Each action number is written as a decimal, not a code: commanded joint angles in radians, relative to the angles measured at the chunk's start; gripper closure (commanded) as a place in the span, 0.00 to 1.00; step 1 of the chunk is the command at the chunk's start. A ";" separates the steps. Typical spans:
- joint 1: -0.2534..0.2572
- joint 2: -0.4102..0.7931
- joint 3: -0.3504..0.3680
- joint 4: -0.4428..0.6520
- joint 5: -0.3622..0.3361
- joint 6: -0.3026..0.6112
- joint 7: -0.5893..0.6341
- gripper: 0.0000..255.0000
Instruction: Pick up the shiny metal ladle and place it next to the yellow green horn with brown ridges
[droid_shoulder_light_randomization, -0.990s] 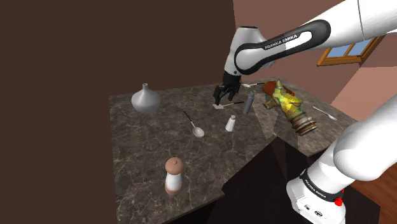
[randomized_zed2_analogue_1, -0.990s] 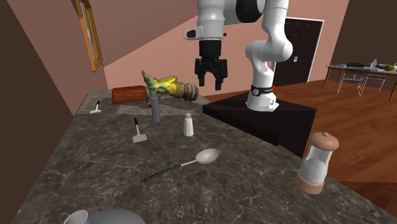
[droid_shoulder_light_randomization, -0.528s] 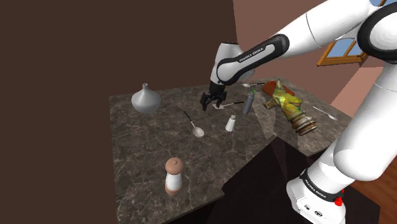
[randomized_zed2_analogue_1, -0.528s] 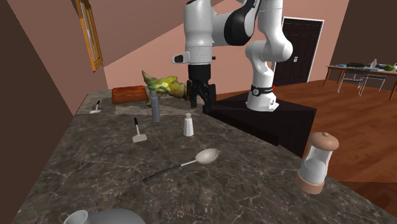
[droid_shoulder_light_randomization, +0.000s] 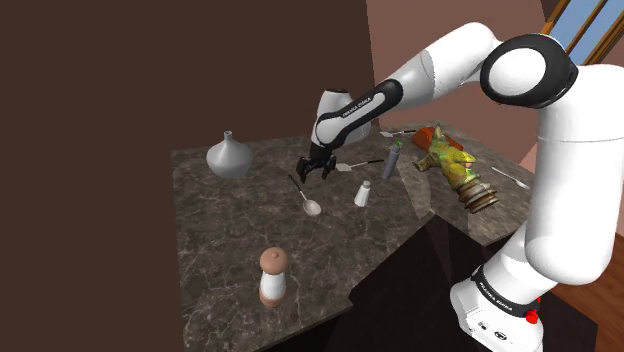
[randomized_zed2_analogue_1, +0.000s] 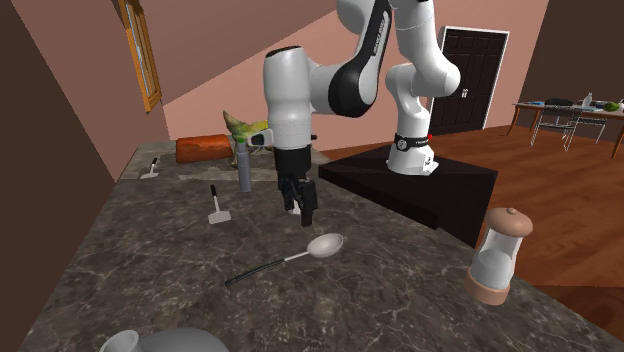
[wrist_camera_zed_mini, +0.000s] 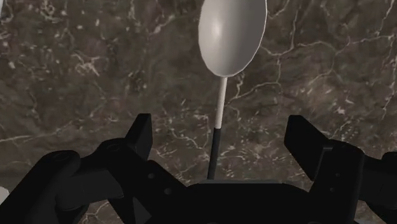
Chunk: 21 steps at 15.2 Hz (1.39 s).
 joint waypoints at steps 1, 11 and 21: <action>0.005 0.078 -0.002 0.063 0.005 0.014 0.016 0.00; 0.020 0.268 -0.007 0.197 0.011 0.069 0.037 0.00; 0.021 0.274 -0.008 0.199 0.011 0.073 0.037 1.00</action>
